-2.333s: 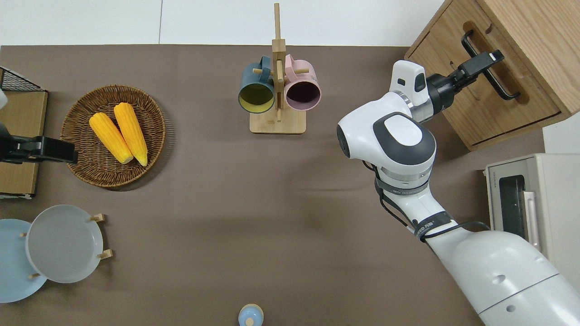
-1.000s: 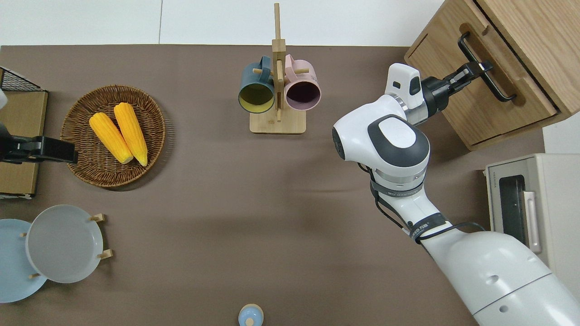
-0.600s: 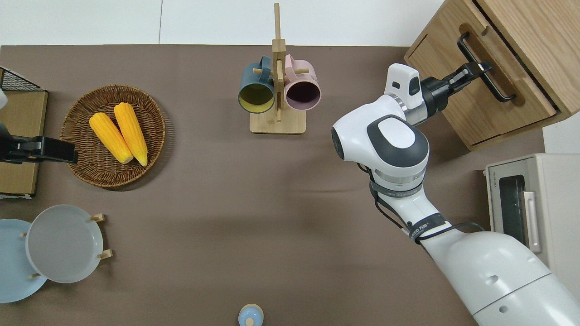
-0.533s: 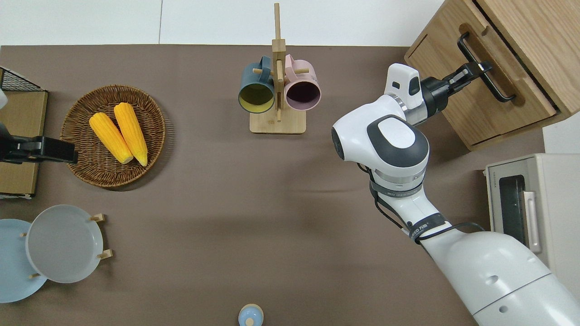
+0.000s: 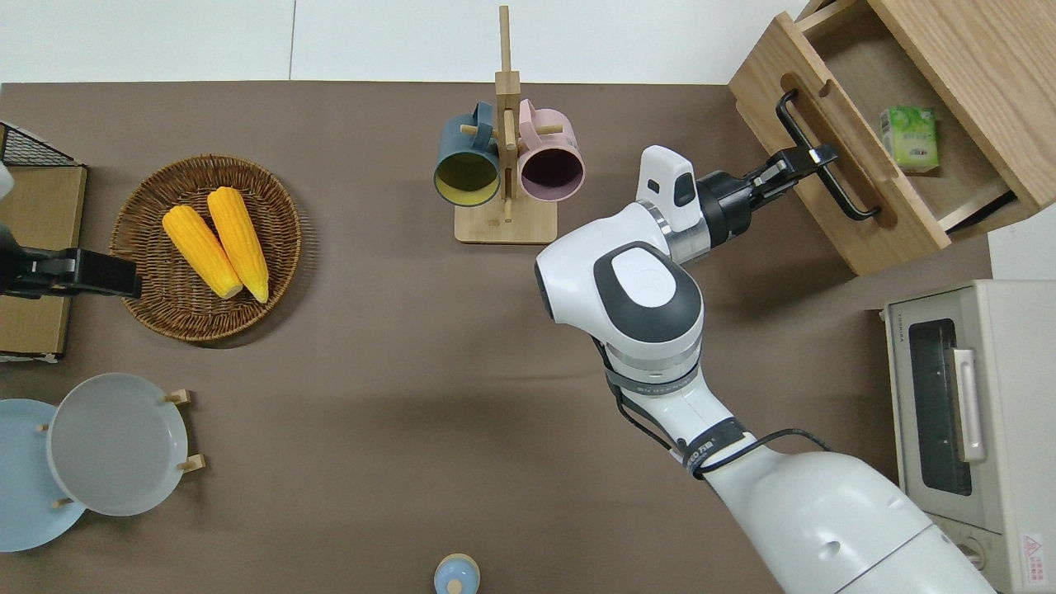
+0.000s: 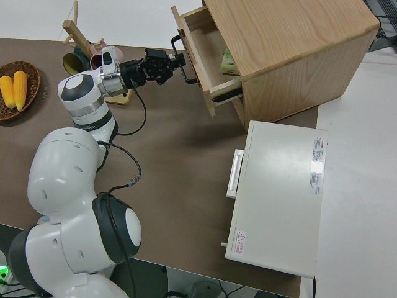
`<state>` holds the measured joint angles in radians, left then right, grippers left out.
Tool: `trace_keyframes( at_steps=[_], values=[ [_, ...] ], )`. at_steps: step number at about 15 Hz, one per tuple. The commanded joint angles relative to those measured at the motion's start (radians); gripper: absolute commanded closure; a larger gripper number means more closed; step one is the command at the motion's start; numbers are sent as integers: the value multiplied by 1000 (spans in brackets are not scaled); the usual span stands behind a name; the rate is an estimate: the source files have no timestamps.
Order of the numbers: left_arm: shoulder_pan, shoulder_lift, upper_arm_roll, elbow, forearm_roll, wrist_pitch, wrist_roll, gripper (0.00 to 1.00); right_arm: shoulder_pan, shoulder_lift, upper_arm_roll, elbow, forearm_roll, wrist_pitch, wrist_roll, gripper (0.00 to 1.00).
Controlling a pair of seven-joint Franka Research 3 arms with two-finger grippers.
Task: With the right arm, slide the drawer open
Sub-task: 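Pull the handle toward the robot with the right gripper, sliding the drawer out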
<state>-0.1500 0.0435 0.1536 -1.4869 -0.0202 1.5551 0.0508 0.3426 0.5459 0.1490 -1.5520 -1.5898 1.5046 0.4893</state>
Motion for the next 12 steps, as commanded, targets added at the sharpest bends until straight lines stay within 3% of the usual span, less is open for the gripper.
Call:
trace_keyframes(
  at_steps=[1,12],
  values=[
    [-17,13,17,20,12,0,8,5,42,-6,1,1,1,-20,-57,1000],
    [-17,13,17,20,12,0,8,5,162,-4,1,9,80,-90,-64,1000]
  ],
)
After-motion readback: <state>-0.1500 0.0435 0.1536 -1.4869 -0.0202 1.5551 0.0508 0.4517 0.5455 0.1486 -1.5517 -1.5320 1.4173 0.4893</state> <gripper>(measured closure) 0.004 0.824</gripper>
